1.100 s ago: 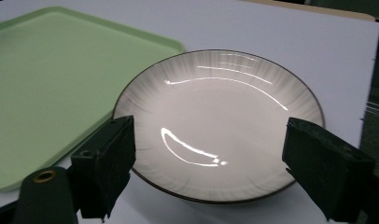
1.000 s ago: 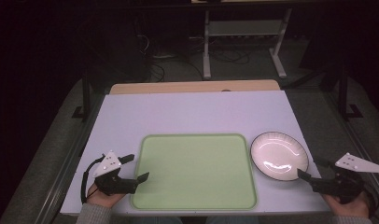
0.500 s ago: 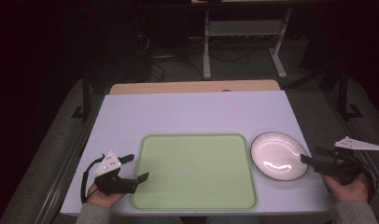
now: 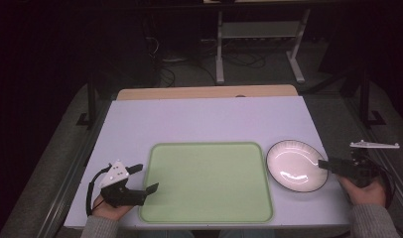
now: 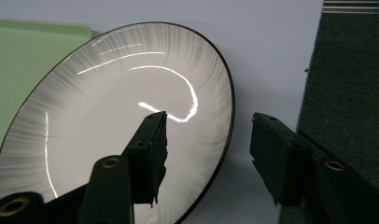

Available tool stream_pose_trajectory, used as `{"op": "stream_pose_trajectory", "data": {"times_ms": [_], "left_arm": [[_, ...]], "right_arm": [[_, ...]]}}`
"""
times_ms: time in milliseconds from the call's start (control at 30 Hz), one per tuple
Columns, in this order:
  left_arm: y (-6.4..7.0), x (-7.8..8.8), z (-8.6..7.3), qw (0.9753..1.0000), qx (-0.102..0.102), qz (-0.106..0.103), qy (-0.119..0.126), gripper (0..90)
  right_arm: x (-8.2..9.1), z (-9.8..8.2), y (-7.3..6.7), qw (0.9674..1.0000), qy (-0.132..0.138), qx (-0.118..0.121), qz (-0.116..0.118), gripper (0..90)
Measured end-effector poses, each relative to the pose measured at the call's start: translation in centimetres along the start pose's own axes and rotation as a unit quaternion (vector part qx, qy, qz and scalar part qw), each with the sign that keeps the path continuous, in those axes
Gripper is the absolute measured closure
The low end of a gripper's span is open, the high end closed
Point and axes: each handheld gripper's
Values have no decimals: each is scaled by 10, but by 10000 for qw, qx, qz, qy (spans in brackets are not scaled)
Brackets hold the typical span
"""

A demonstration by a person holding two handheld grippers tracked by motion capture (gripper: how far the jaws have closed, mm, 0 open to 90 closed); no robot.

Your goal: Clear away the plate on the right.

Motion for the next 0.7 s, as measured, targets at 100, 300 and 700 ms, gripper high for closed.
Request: {"op": "stream_pose_trajectory", "data": {"times_ms": [100,300,700], "left_arm": [[0,0,0,10000,6,-1,0,144],[0,0,0,10000,6,-4,-1,144],[0,0,0,10000,12,-6,-5,144]], "right_arm": [[-3,2,1,10000,-85,-19,4,498],[-7,4,4,9996,-235,-184,15,557],[-16,7,6,9984,-397,-383,87,642]]}}
Point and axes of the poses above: each handheld gripper's, and its own axes: x roughly backward along the jaws, z roughly out of its top, y roughly to its right, and after that the axes turned 8 degrees about -x, right-handed
